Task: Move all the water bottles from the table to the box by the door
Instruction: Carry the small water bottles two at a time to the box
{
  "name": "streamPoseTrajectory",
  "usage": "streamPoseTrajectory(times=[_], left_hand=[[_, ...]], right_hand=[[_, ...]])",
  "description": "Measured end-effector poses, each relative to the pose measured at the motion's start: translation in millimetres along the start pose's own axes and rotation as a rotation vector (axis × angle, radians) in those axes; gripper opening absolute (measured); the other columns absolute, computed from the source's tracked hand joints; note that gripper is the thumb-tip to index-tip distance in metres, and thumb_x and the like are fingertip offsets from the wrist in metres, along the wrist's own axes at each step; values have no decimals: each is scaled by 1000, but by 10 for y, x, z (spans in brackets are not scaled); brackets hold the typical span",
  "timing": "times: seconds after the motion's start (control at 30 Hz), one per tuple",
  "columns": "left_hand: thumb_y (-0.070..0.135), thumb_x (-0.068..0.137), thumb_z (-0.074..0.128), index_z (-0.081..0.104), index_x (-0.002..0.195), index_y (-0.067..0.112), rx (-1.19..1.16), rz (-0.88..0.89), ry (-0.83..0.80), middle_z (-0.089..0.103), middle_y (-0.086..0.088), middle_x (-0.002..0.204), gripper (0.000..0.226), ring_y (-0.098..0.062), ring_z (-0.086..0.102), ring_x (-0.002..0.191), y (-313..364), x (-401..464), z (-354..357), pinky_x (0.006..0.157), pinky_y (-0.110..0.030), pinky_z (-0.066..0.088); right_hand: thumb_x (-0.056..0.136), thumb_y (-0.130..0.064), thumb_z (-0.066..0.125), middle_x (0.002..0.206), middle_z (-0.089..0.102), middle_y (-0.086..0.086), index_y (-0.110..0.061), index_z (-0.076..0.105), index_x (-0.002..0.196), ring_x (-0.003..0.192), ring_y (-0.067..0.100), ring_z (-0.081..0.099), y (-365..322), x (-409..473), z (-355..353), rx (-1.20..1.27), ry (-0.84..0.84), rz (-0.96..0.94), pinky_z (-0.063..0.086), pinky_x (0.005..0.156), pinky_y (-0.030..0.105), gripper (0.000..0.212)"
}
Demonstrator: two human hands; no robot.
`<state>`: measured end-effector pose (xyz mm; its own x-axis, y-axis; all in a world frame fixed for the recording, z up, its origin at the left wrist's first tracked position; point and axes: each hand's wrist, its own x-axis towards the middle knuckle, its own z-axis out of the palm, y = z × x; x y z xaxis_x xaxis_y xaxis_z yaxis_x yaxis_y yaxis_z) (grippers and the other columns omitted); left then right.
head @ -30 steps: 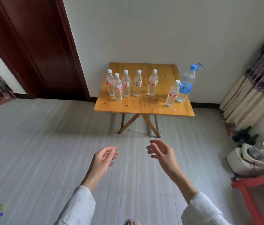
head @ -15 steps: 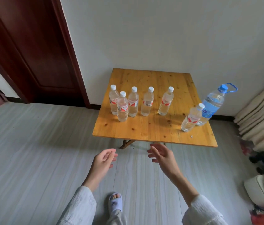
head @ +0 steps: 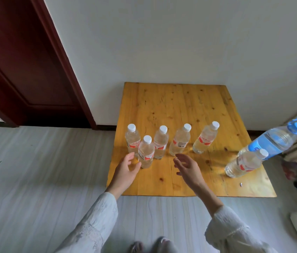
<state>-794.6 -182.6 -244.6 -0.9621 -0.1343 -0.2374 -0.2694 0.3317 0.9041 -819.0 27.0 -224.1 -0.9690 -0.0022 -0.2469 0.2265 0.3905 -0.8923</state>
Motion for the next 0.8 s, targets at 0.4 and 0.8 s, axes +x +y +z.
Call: streamPoseTrajectory(times=[0.4,0.8], left_hand=[[25,86,58,42,127,18,123,21,31,48,-1,128,45,-10,41,116,134,890,343,95,-22,31],[24,76,70,52,102,26,98,-38,151,58,10,102,32,-7,51,98,126,1009,410,74,0,35]], right_hand=[[88,-26,55,135,49,16,-6,40,133,124,29,46,-180,1410,308,-314,-7,-157,37,100,34,52],[79,-26,67,117,60,9,-9,55,117,107,24,55,35,1574,286,-293,-92,-267,36,84,18,43]])
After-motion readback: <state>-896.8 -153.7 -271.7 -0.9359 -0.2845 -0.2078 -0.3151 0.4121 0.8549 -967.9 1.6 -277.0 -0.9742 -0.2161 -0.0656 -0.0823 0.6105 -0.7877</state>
